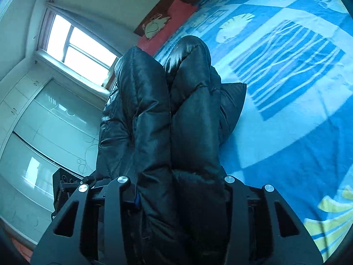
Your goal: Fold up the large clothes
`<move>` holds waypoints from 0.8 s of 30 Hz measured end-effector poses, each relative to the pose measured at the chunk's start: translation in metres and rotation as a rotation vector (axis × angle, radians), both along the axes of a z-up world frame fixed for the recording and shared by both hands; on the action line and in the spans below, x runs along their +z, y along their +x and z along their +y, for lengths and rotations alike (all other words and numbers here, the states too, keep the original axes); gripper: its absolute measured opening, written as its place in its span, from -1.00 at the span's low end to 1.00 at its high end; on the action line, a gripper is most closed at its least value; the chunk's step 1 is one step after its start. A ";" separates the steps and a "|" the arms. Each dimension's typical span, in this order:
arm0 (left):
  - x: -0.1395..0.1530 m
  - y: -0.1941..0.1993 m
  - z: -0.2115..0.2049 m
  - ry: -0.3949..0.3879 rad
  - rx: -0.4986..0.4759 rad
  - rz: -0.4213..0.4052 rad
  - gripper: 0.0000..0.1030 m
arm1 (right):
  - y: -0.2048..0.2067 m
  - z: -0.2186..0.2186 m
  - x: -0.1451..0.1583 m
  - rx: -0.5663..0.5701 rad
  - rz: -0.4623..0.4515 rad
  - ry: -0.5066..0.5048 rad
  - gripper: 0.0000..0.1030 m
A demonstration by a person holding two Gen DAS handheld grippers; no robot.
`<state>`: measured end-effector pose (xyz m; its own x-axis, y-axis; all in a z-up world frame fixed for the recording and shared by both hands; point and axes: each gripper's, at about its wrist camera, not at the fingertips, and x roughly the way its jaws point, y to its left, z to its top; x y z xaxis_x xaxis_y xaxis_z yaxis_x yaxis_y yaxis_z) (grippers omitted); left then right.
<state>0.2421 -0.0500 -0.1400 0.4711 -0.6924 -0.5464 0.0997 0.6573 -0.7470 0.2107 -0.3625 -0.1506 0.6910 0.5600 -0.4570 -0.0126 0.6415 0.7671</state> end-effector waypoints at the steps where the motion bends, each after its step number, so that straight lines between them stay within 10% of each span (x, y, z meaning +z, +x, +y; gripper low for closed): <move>1: 0.004 0.001 0.006 0.007 0.010 -0.005 0.75 | 0.004 0.004 0.000 0.007 0.000 0.011 -0.19; 24: -0.017 0.031 0.068 0.080 0.127 0.028 0.75 | 0.075 0.077 -0.031 0.070 0.093 0.066 -0.08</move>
<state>0.2727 0.0179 -0.1572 0.5363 -0.5821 -0.6112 -0.0081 0.7206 -0.6933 0.2860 -0.2858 -0.1819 0.6055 0.6366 -0.4776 0.0172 0.5895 0.8076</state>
